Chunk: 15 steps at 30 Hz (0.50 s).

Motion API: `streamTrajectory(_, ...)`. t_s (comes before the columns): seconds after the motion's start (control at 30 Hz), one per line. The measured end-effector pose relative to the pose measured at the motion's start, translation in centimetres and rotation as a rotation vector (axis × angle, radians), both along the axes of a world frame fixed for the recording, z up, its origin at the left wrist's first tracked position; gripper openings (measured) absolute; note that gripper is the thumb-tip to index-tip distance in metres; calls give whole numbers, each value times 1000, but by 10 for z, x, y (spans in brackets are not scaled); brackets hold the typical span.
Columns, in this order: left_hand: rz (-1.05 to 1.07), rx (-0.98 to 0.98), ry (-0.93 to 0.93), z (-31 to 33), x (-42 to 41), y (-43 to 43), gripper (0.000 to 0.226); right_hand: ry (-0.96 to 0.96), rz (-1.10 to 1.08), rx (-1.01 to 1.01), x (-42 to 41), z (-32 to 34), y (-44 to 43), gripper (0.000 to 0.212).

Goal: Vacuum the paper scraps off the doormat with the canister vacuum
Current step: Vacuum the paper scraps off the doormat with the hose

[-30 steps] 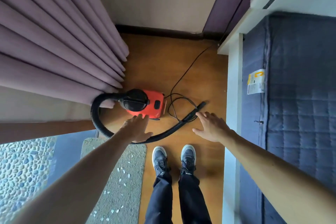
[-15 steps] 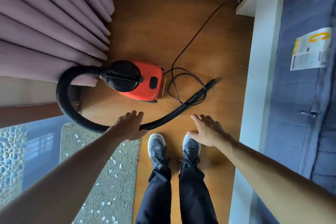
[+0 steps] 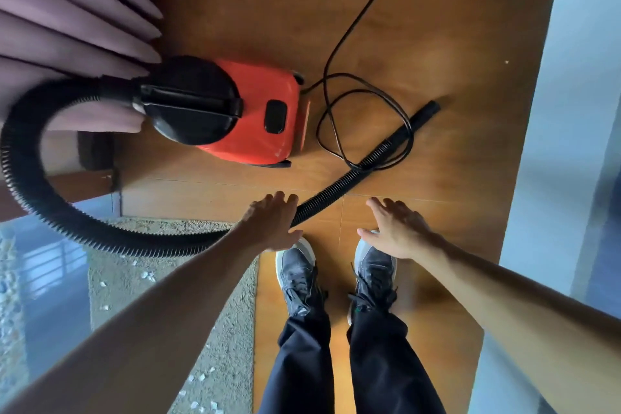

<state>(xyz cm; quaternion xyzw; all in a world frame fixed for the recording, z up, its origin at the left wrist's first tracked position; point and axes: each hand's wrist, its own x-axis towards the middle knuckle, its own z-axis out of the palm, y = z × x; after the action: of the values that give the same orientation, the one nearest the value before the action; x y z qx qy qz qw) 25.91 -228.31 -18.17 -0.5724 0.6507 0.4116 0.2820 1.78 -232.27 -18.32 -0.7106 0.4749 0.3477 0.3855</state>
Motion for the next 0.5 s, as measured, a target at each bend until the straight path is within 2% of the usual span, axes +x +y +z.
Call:
streamTrajectory(0.4, -62, -90, 16, -83, -38, -11, 67, 112, -212, -110, 6, -96, -32, 60)
streamTrajectory(0.5, -44, -100, 27, -97, -45, -14, 70, 137, -360, -175, 10, -111, -34, 60)
